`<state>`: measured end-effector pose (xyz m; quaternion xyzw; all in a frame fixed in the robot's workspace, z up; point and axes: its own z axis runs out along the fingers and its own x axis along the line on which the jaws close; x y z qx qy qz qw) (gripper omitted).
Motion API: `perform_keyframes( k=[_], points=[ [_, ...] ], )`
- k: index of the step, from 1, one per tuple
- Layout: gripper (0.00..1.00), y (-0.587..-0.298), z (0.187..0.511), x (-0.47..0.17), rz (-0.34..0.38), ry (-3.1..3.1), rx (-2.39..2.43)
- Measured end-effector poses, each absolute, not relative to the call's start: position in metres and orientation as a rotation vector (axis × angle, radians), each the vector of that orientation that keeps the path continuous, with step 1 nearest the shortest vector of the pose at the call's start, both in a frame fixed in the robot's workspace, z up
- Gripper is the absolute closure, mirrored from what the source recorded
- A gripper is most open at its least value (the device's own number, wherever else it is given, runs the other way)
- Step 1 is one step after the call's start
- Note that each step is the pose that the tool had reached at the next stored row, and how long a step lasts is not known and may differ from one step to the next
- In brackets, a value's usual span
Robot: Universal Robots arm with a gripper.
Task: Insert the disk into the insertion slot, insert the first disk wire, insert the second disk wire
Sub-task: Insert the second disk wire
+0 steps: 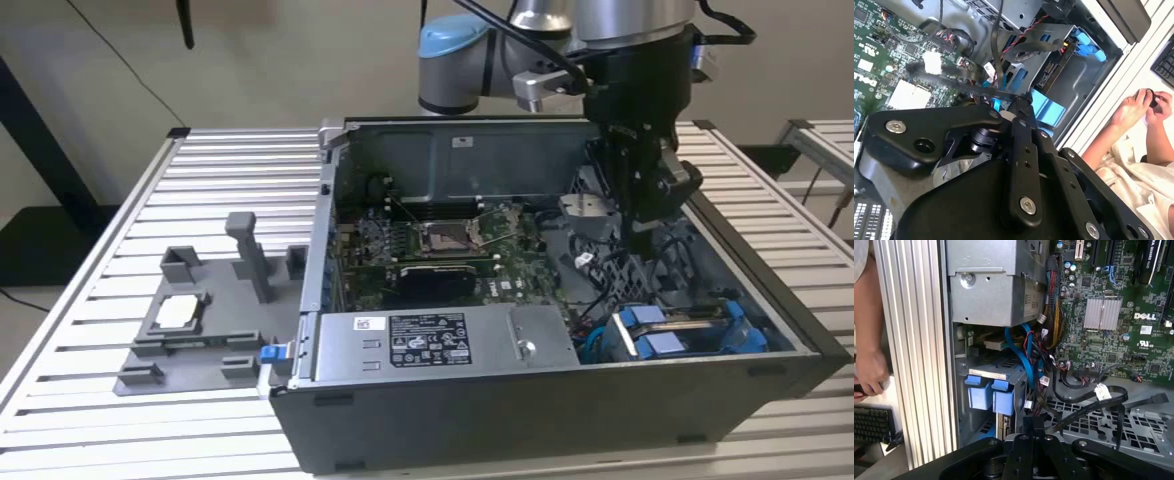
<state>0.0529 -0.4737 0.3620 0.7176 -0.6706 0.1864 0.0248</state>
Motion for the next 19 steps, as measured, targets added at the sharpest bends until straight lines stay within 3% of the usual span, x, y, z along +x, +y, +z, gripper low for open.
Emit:
perform_keyframes(
  k=[6,8,11,12,19],
  points=[
    [0.87,-0.4738,0.3643,0.0529,0.576,-2.073,2.22],
    [0.75,-0.4737,0.3658,0.0529,0.576,-2.073,2.22],
    [0.69,-0.4738,0.3658,0.053,0.576,-2.072,2.22],
    [0.63,-0.4737,0.3658,0.053,0.577,-2.071,2.221],
    [0.63,-0.4799,0.3657,0.0535,0.57,-2.077,2.224]
  ],
)
